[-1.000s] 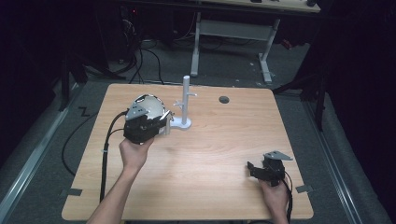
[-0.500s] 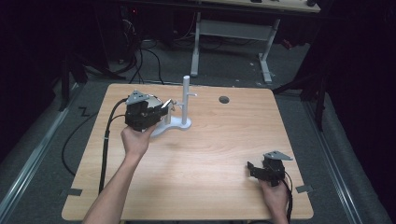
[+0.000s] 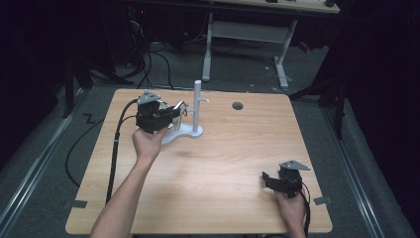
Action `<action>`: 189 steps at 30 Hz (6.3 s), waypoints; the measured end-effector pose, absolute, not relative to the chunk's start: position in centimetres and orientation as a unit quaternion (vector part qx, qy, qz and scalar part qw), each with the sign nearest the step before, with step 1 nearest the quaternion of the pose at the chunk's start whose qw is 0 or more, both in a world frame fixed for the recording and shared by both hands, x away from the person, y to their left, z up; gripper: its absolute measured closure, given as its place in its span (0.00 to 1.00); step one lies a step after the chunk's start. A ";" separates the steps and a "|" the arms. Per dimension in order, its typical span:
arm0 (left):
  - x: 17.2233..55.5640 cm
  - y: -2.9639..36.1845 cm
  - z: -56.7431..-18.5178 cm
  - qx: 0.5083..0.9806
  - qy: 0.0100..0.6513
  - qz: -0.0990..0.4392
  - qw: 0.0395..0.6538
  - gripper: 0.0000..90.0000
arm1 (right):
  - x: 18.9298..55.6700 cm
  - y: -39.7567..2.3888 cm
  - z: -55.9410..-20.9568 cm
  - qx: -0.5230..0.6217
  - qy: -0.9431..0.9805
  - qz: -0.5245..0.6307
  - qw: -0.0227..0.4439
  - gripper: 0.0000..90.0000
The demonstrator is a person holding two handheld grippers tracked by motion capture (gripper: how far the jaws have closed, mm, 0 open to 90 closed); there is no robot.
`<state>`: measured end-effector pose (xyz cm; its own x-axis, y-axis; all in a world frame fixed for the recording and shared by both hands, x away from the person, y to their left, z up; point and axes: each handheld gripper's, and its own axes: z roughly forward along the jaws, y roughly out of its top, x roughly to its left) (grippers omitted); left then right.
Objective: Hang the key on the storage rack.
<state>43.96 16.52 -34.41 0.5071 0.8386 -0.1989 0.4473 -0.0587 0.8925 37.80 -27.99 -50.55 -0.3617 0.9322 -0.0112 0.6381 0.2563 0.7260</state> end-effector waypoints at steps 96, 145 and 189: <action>45.2 13.8 -43.1 0.751 0.490 0.170 0.409 0.72 | 37.8 -28.0 -50.6 0.518 0.758 0.324 0.227 0.24; 39.8 16.6 -41.2 0.737 0.467 0.209 0.441 0.60 | 37.8 -28.0 -50.5 0.519 0.758 0.324 0.227 0.24; 35.2 20.6 -41.7 0.701 0.485 0.228 0.471 0.56 | 37.8 -28.0 -50.6 0.519 0.758 0.324 0.227 0.24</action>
